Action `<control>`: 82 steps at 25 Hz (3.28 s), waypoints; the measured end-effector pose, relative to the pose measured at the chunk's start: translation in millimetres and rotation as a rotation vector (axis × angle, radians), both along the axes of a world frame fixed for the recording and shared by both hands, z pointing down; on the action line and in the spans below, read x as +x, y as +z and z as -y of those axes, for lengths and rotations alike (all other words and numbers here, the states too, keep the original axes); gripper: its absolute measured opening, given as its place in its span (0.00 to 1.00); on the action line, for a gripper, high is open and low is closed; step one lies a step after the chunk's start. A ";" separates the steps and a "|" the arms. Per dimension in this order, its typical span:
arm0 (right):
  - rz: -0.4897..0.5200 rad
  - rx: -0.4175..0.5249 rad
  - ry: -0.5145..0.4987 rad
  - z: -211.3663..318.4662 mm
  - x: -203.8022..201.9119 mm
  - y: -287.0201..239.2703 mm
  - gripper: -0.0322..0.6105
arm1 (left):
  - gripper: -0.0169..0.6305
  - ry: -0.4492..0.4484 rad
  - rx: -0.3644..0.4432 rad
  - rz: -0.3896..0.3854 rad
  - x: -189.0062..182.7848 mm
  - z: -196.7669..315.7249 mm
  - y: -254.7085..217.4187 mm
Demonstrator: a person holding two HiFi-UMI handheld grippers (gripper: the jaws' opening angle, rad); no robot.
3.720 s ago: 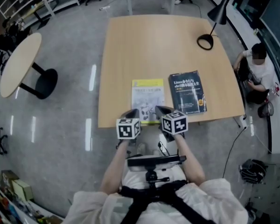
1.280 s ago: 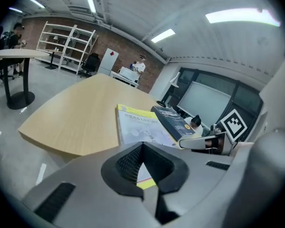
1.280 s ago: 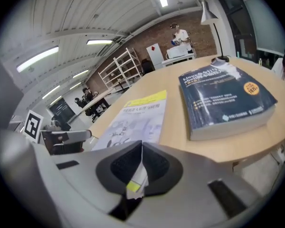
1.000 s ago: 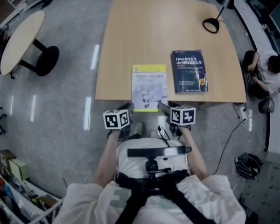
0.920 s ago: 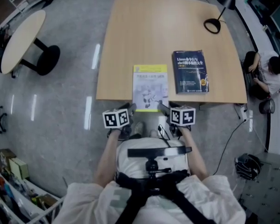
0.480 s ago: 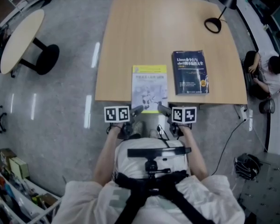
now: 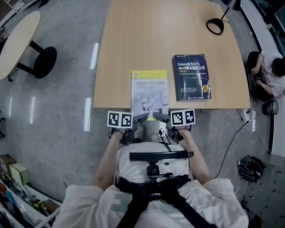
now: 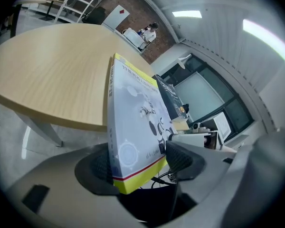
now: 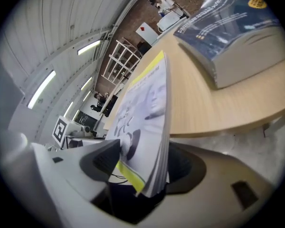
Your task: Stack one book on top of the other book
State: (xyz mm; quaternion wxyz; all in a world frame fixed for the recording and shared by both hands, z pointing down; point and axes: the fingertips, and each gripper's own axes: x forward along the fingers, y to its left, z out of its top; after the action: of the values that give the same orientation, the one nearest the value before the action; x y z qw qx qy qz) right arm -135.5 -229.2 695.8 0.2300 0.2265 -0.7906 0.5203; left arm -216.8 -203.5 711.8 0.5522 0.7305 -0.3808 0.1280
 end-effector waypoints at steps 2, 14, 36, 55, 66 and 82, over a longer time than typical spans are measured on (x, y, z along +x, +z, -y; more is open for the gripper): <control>0.005 -0.008 -0.002 3.2 -4.8 2.0 0.52 | 0.51 0.013 -0.004 -0.014 1.7 4.3 2.2; 0.011 0.119 -0.020 3.3 -6.4 -17.0 0.31 | 0.45 0.003 0.016 -0.003 3.3 4.1 -6.3; 0.003 0.489 0.044 66.1 28.8 -139.8 0.26 | 0.29 0.039 0.438 0.128 35.2 74.3 -134.2; -0.100 0.526 0.042 117.8 148.9 -129.6 0.27 | 0.29 0.050 0.406 0.101 156.0 126.7 -126.1; -0.110 0.472 -0.042 145.9 199.8 -87.0 0.27 | 0.29 -0.012 0.316 0.176 211.0 150.9 -91.1; -0.161 0.431 -0.016 151.8 197.1 -59.9 0.28 | 0.29 -0.048 0.265 0.188 203.7 154.1 -67.9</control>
State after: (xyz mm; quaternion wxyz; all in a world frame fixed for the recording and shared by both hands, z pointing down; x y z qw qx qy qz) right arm 61.6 -381.0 636.0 0.2426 0.3047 -0.8645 0.3177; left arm -13.2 -357.6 644.0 0.4157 0.7723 -0.4620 0.1313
